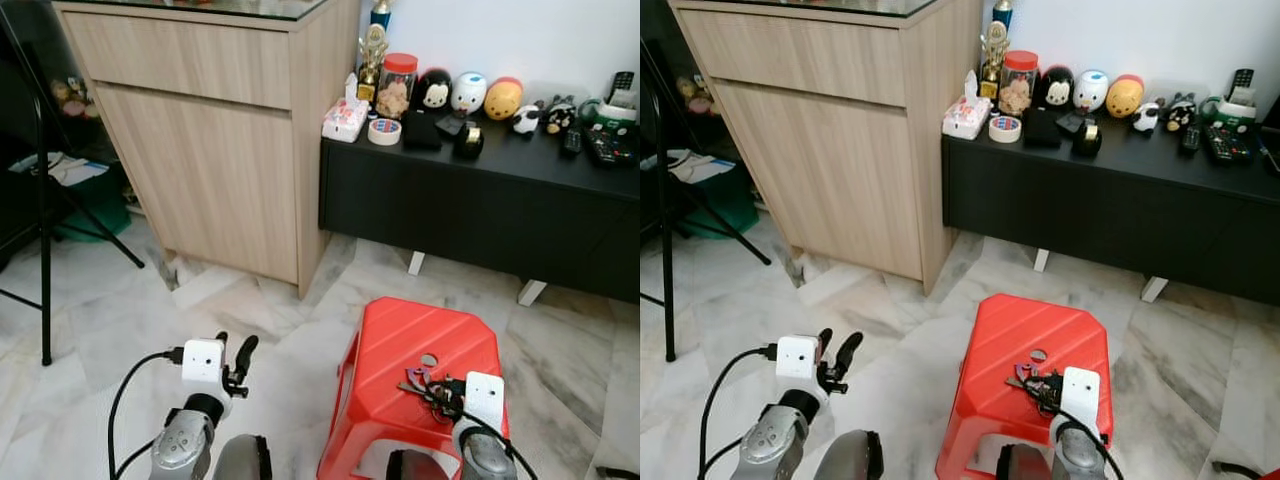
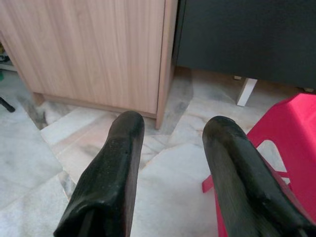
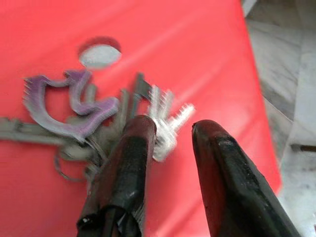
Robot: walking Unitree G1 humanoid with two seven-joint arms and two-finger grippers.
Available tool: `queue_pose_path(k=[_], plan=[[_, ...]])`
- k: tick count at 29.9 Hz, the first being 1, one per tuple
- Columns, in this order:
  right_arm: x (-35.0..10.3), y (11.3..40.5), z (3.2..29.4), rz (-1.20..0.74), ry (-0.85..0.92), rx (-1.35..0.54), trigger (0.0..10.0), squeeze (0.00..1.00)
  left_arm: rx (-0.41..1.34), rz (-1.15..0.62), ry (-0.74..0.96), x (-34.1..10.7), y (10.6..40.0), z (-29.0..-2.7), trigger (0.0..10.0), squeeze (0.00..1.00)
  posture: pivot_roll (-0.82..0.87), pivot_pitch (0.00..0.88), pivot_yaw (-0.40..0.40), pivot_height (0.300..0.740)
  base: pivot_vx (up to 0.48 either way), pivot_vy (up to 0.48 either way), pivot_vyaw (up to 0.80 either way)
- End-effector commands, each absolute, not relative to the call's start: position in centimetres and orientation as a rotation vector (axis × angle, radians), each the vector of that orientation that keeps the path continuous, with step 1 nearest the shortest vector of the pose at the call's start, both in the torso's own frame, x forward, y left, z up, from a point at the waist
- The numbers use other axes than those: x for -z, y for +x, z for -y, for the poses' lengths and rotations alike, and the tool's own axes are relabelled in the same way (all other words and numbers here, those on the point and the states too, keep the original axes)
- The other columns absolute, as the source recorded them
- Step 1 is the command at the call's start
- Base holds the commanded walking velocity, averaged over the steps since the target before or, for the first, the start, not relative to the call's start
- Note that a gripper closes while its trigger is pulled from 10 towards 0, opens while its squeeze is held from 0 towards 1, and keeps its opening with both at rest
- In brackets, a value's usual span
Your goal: Hang keys on a hook
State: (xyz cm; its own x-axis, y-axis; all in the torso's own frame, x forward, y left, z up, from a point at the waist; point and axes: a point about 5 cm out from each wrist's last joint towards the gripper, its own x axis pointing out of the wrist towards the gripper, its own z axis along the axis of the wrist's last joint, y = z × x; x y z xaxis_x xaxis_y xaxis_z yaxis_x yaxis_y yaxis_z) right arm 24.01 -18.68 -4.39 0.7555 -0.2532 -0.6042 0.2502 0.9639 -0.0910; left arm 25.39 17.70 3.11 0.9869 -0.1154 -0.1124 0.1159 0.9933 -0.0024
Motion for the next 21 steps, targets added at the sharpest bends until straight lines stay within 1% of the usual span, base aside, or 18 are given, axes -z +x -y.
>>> queue_pose_path(k=[1,9,10,11,16,17,18,19,20,21], plan=[[4.4,24.1,18.9,-0.675,0.005,0.271,10.0,0.00,0.119,-0.115,0.001,-3.2,25.3,-17.7,10.0,0.00,0.08,0.047,-0.038,0.611,0.000,0.000,0.00],[3.5,25.4,18.5,-0.610,0.028,0.245,10.0,0.00,0.117,-0.114,0.011,-3.3,25.3,-18.0,10.0,0.00,0.08,0.055,-0.029,0.611,0.000,0.000,0.00],[3.4,25.4,18.4,-0.605,0.046,0.239,10.0,0.07,0.118,-0.115,0.012,-3.4,25.2,-18.1,10.0,0.00,0.08,0.057,-0.027,0.611,0.000,0.000,0.00],[3.4,25.5,18.4,-0.604,0.041,0.242,10.0,1.00,0.118,-0.116,0.012,-3.4,25.2,-18.1,10.0,0.00,0.09,0.058,-0.025,0.611,0.000,0.000,0.00],[3.5,25.3,18.7,-0.620,0.051,0.265,10.0,1.00,0.122,-0.120,0.015,-3.4,25.1,-18.2,10.0,0.00,0.09,0.062,-0.019,0.611,0.000,0.000,0.00],[3.7,25.2,18.5,-0.640,0.112,0.282,10.0,0.88,0.124,-0.123,0.016,-3.4,25.1,-18.2,10.0,0.00,0.09,0.063,-0.015,0.611,0.000,0.000,0.00],[3.7,25.2,18.5,-0.640,0.112,0.282,10.0,0.88,0.124,-0.123,0.016,-3.4,25.1,-18.2,10.0,0.00,0.09,0.063,-0.015,0.611,0.000,0.000,0.00],[3.8,25.3,18.4,-0.648,0.144,0.287,10.0,0.11,0.124,-0.124,0.016,-3.4,25.1,-18.2,10.0,0.00,0.09,0.064,-0.013,0.611,0.000,0.000,0.00],[3.7,25.4,18.4,-0.650,0.121,0.273,10.0,0.00,0.125,-0.124,0.017,-3.4,25.2,-18.2,10.0,0.00,0.09,0.064,-0.011,0.611,0.000,0.000,0.00],[3.7,25.5,18.4,-0.651,0.113,0.267,10.0,0.00,0.125,-0.124,0.017,-3.4,25.2,-18.2,10.0,0.00,0.09,0.064,-0.011,0.611,0.000,0.000,0.00]])
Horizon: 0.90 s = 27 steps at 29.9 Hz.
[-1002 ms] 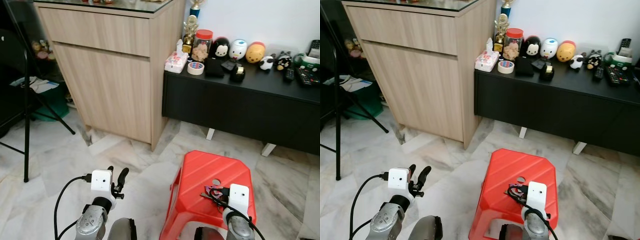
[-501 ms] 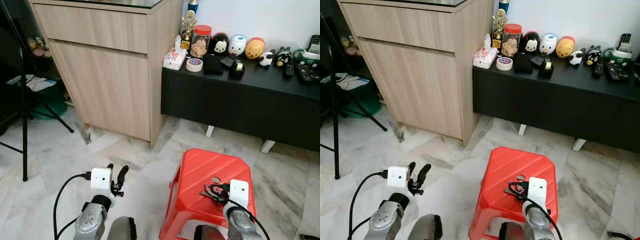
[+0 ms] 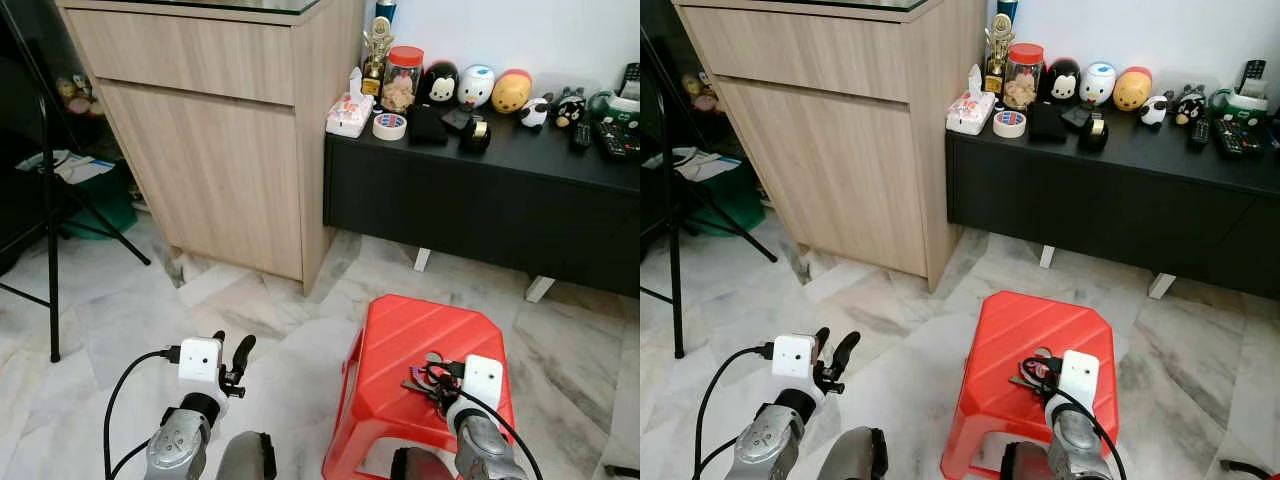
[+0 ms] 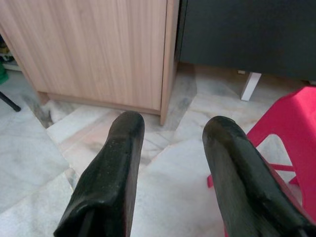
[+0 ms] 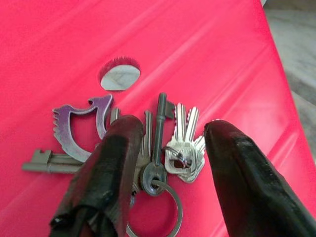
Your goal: Hang keys on a hook
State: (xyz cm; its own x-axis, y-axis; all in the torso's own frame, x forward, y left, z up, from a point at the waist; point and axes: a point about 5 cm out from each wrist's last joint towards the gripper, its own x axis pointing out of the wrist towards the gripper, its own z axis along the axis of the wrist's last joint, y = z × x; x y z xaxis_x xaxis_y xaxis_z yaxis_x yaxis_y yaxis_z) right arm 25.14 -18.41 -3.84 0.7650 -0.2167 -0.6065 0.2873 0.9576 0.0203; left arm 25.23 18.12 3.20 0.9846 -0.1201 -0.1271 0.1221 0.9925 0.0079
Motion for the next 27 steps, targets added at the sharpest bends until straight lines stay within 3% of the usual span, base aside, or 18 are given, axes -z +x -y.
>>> queue_pose_path(k=[1,27], plan=[[3.7,25.5,18.3,-0.652,0.111,0.262,10.0,0.00,0.126,-0.124,0.018,-3.4,25.2,-18.2,10.0,0.00,0.09,0.064,-0.011,0.611,0.000,0.000,0.00],[3.0,26.3,18.9,-0.623,0.145,0.339,10.0,0.00,0.142,-0.132,0.048,-3.6,25.2,-18.5,10.0,0.00,0.10,0.068,0.013,0.611,0.000,0.000,0.00]])
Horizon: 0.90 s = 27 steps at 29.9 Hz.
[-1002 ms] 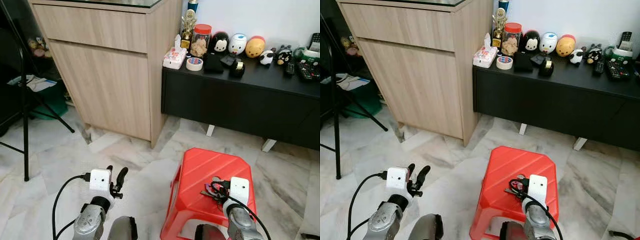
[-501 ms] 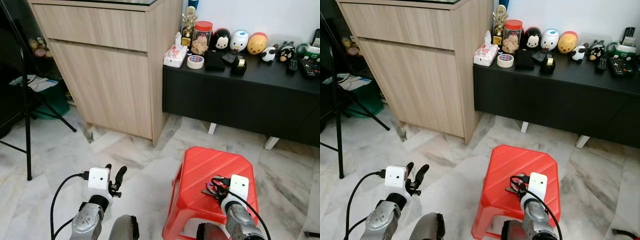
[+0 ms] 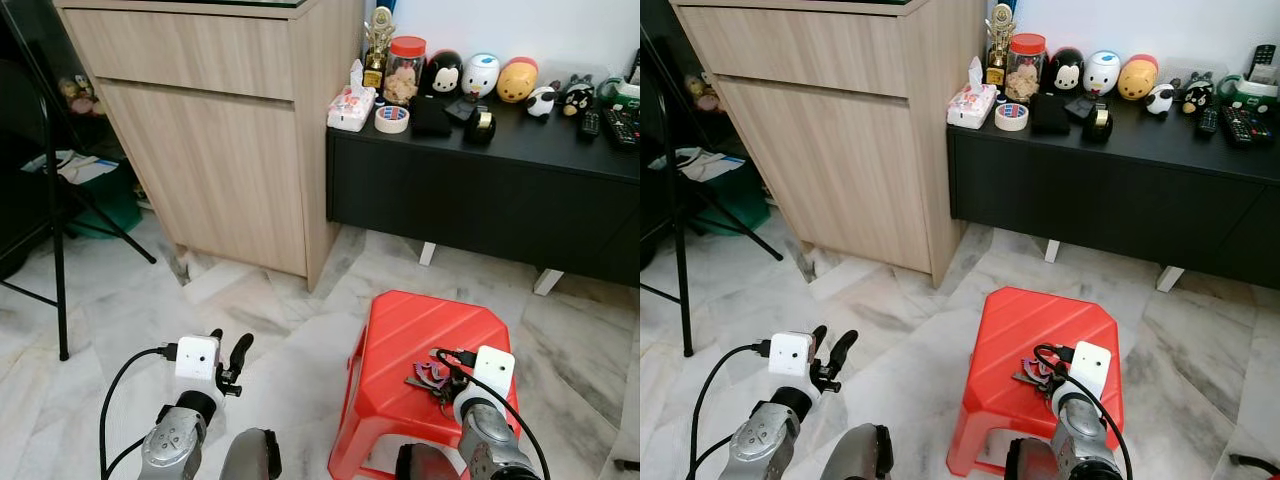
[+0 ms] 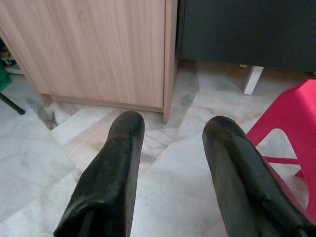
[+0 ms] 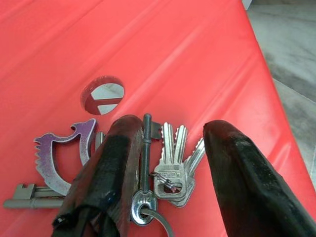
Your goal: Hang keys on a hook
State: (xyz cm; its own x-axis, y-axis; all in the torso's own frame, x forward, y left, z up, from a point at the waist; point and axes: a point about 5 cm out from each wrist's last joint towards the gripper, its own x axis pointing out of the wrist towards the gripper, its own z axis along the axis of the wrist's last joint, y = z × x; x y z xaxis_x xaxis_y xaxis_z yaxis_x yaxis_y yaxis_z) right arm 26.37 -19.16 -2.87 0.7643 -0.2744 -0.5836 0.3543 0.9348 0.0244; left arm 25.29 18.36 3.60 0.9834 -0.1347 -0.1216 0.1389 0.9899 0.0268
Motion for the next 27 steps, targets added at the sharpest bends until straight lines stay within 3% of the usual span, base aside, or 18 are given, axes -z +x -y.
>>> queue_pose_path(k=[1,27], plan=[[3.2,26.1,18.7,-0.639,0.141,0.337,10.0,0.00,0.142,-0.131,0.050,-3.6,25.2,-18.6,10.0,0.00,0.10,0.068,0.013,0.611,0.000,0.000,0.00],[4.0,25.1,18.6,-0.688,0.120,0.355,10.0,0.00,0.142,-0.136,0.059,-3.5,25.2,-18.4,10.0,0.00,0.10,0.067,0.009,0.611,0.000,0.000,0.00]])
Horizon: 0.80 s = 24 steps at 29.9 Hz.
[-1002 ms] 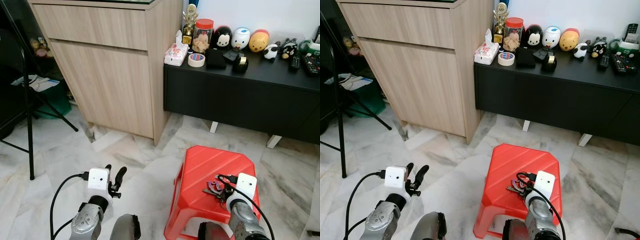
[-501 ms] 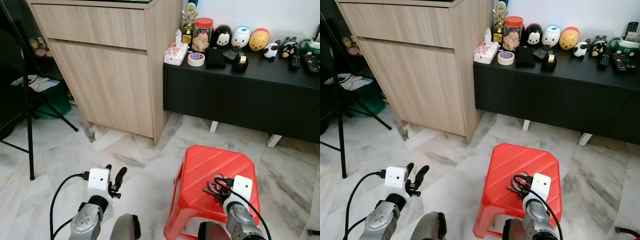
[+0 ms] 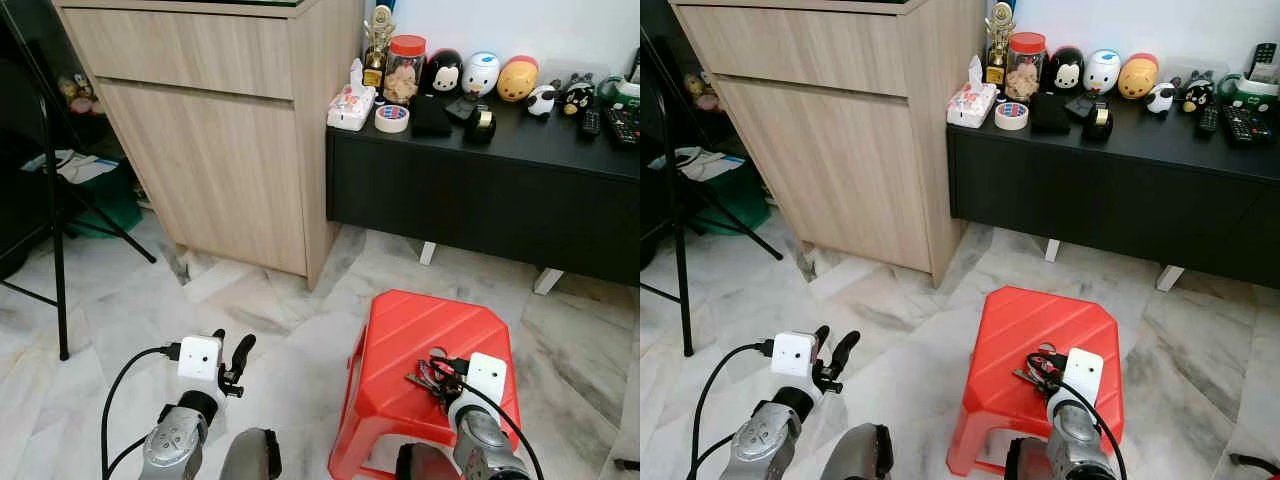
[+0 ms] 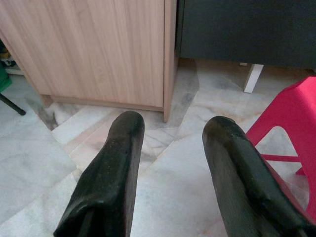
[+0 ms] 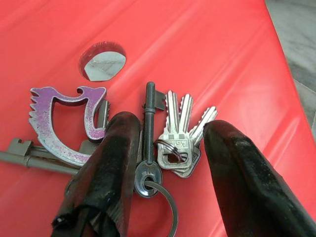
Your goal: Hang keys on a hook
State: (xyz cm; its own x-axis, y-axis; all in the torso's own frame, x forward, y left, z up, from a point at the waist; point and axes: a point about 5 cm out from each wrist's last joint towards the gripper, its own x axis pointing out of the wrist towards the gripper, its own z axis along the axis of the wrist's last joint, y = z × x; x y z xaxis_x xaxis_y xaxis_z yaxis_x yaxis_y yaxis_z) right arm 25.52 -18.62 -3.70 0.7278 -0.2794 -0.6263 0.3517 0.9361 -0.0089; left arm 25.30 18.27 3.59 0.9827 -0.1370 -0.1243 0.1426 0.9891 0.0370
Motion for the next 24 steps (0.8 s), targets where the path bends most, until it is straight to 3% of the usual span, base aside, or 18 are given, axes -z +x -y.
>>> queue_pose_path(k=[1,10,24], plan=[[3.93,25.17,18.34,-0.671,0.116,0.347,10.0,0.00,0.142,-0.137,0.061,-3.45,25.23,-18.42,10.0,0.00,0.10,0.064,0.010,0.611,0.000,0.000,0.00],[3.86,25.00,17.34,-0.638,0.104,0.325,10.0,0.00,0.151,-0.137,0.065,-3.38,25.38,-18.10,10.0,0.00,0.09,0.060,0.007,0.611,0.000,0.000,0.00],[3.28,25.40,18.26,-0.594,0.109,0.359,10.0,0.00,0.154,-0.136,0.076,-3.34,25.39,-17.99,10.0,0.00,0.10,0.055,0.004,0.611,0.000,0.000,0.00]])
